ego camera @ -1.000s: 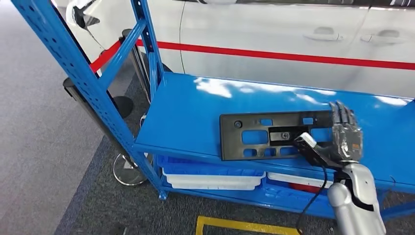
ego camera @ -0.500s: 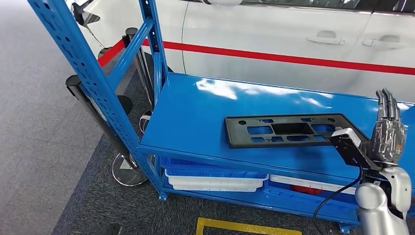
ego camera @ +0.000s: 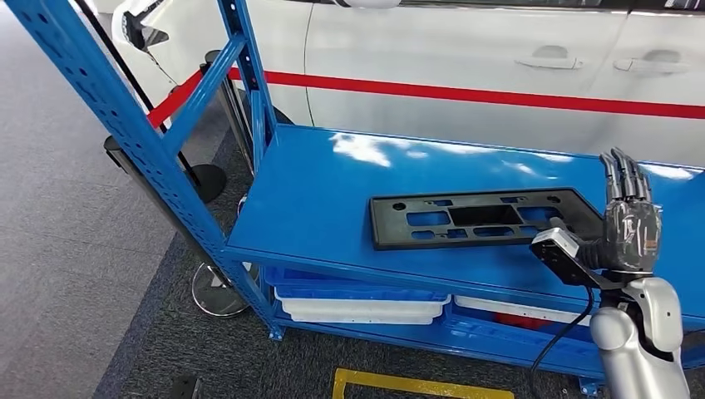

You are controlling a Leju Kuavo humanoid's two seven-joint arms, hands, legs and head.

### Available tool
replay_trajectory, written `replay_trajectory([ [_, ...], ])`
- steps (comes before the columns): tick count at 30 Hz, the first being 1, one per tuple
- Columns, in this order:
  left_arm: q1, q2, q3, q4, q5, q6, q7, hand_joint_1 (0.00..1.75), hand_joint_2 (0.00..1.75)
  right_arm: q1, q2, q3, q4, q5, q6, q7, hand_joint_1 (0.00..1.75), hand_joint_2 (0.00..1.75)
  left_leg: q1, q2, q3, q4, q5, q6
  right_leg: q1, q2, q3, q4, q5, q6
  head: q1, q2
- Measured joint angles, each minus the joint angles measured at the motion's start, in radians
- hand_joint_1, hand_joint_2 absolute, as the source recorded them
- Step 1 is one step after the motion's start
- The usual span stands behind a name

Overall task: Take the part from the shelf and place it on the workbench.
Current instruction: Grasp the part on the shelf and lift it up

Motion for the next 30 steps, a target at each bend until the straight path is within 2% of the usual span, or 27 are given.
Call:
replay_trajectory([
  [1,0.001,0.000,0.005,0.000,0.004,0.003,-0.001,0.00,0.00,0.013,-0.002,0.007,0.000,0.000,-0.008,-0.003,0.00,1.75,0.001,0.001,-0.020,0.045,-0.027,-0.003,-0.001,-0.002,0.003,-0.002,0.000,-0.006,0.000,0.000],
  [3,0.005,0.000,0.015,0.000,0.006,0.008,0.000,0.00,0.00,0.050,-0.004,0.019,0.000,0.000,-0.018,-0.005,0.00,1.75,0.003,0.002,-0.080,0.176,-0.086,-0.006,0.004,-0.006,0.005,-0.002,-0.004,-0.013,0.000,0.000],
  [4,0.008,0.000,0.018,0.000,0.006,0.011,0.001,0.00,0.00,0.071,-0.005,0.026,0.000,0.000,-0.021,-0.006,0.00,1.75,0.004,0.002,-0.108,0.233,-0.105,-0.007,0.007,-0.007,0.006,-0.001,-0.005,-0.016,0.000,0.000],
  [5,0.011,0.000,0.019,0.000,0.006,0.013,0.002,0.00,0.00,0.089,-0.005,0.032,0.000,0.000,-0.022,-0.006,0.00,1.75,0.004,0.002,-0.120,0.254,-0.102,-0.007,0.009,-0.007,0.006,0.000,-0.006,-0.017,0.000,0.000],
  [6,0.013,0.000,0.020,0.000,0.006,0.014,0.002,0.00,0.00,0.103,-0.005,0.037,0.000,0.000,-0.022,-0.007,0.00,1.75,0.003,0.002,-0.114,0.237,-0.082,-0.005,0.010,-0.006,0.007,0.001,-0.007,-0.018,0.000,0.000],
  [8,0.014,0.000,0.023,0.000,0.007,0.015,0.003,0.00,0.00,0.118,-0.005,0.045,0.000,0.000,-0.022,-0.008,0.00,1.75,0.002,0.002,-0.059,0.114,-0.013,0.006,0.012,-0.004,0.009,0.003,-0.010,-0.016,0.000,0.000],
  [9,0.013,0.000,0.024,0.000,0.007,0.015,0.002,0.00,0.00,0.122,-0.005,0.048,0.000,0.000,-0.023,-0.009,0.00,1.75,0.000,0.002,-0.030,0.051,0.011,0.012,0.014,-0.002,0.009,0.005,-0.012,-0.014,0.000,0.000],
  [10,0.012,0.000,0.026,0.000,0.007,0.015,0.002,0.00,0.00,0.125,-0.005,0.049,0.001,-0.001,-0.023,-0.009,0.00,1.75,-0.002,0.002,-0.010,0.007,0.023,0.016,0.015,-0.001,0.009,0.007,-0.012,-0.009,0.000,0.000],
  [11,0.011,0.001,0.027,0.000,0.007,0.014,0.002,0.00,0.00,0.128,-0.005,0.050,0.001,-0.002,-0.023,-0.009,0.00,1.75,-0.005,0.002,-0.001,-0.014,0.025,0.019,0.015,-0.001,0.008,0.007,-0.012,-0.004,0.000,0.000],
  [14,0.012,0.000,0.031,0.000,0.006,0.014,0.000,0.00,0.00,0.142,-0.006,0.052,-0.002,-0.005,-0.024,-0.007,0.00,1.75,-0.003,0.002,0.006,-0.028,0.031,0.030,0.013,-0.001,0.008,0.009,-0.015,0.013,0.000,0.000],
  [15,0.013,0.000,0.033,0.000,0.006,0.014,0.000,0.00,0.00,0.148,-0.007,0.052,-0.005,-0.006,-0.024,-0.006,0.00,1.75,-0.001,0.002,0.009,-0.034,0.035,0.035,0.013,-0.001,0.002,0.025,-0.028,0.019,0.000,0.000],
  [16,0.013,0.000,0.034,0.000,0.006,0.014,0.000,0.00,0.00,0.155,-0.009,0.052,-0.008,-0.006,-0.025,-0.004,0.00,1.75,0.002,0.002,0.011,-0.039,0.039,0.040,0.011,-0.001,-0.015,0.063,-0.053,0.024,0.000,0.000],
  [18,0.013,0.000,0.035,0.000,0.004,0.014,0.000,0.00,0.00,0.172,-0.012,0.052,-0.011,-0.006,-0.024,-0.003,0.00,1.75,0.002,0.002,0.011,-0.041,0.040,0.043,0.005,-0.001,-0.072,0.186,-0.116,0.033,0.000,0.000],
  [19,0.013,0.000,0.035,0.000,0.004,0.014,0.000,0.00,0.00,0.182,-0.014,0.052,-0.012,-0.006,-0.024,-0.002,0.00,1.75,0.002,0.002,0.011,-0.041,0.039,0.043,0.002,-0.001,-0.100,0.243,-0.137,0.037,0.000,0.000],
  [20,0.014,0.000,0.035,0.000,0.003,0.014,0.000,0.00,0.00,0.191,-0.014,0.053,-0.012,-0.006,-0.024,-0.002,0.00,1.75,0.003,0.002,0.011,-0.040,0.039,0.043,-0.001,-0.001,-0.115,0.271,-0.139,0.040,0.000,0.000],
  [21,0.014,-0.001,0.035,0.000,0.003,0.014,0.000,0.00,0.00,0.197,-0.014,0.054,-0.012,-0.006,-0.024,-0.002,0.00,1.75,0.003,0.002,0.012,-0.039,0.038,0.042,-0.005,-0.001,-0.112,0.263,-0.122,0.043,0.000,0.000],
  [23,0.014,-0.002,0.035,0.000,0.003,0.014,0.000,0.00,0.00,0.201,-0.014,0.056,-0.013,-0.006,-0.023,-0.002,0.00,1.75,0.005,0.001,0.013,-0.034,0.034,0.035,-0.012,-0.002,-0.054,0.144,-0.056,0.046,0.000,0.000],
  [25,0.013,-0.002,0.035,0.000,0.002,0.014,0.000,0.00,0.00,0.200,-0.015,0.059,-0.014,-0.006,-0.022,-0.002,0.00,1.75,0.003,0.001,0.012,-0.027,0.027,0.024,-0.010,0.000,-0.001,0.035,-0.018,0.040,0.000,0.000],
  [27,0.012,-0.002,0.035,0.000,0.002,0.014,0.000,0.00,0.00,0.196,-0.014,0.068,-0.013,-0.001,-0.020,-0.002,0.00,1.75,0.000,0.000,0.010,-0.026,0.025,0.012,-0.004,0.002,0.009,0.011,-0.017,0.027,0.000,0.000],
  [29,0.011,-0.003,0.035,0.000,0.000,0.014,-0.001,0.00,0.00,0.182,-0.013,0.086,-0.005,0.017,-0.020,0.001,0.00,1.75,0.002,0.001,0.010,-0.024,0.022,0.001,-0.005,0.003,0.008,0.007,-0.013,0.011,0.000,0.000],
  [30,0.010,-0.003,0.035,0.000,-0.001,0.015,-0.002,0.00,0.00,0.169,-0.010,0.099,0.002,0.032,-0.021,0.006,0.00,1.75,0.003,0.001,0.005,-0.010,0.011,-0.005,-0.006,0.003,0.009,0.005,-0.011,0.003,0.000,0.000],
])
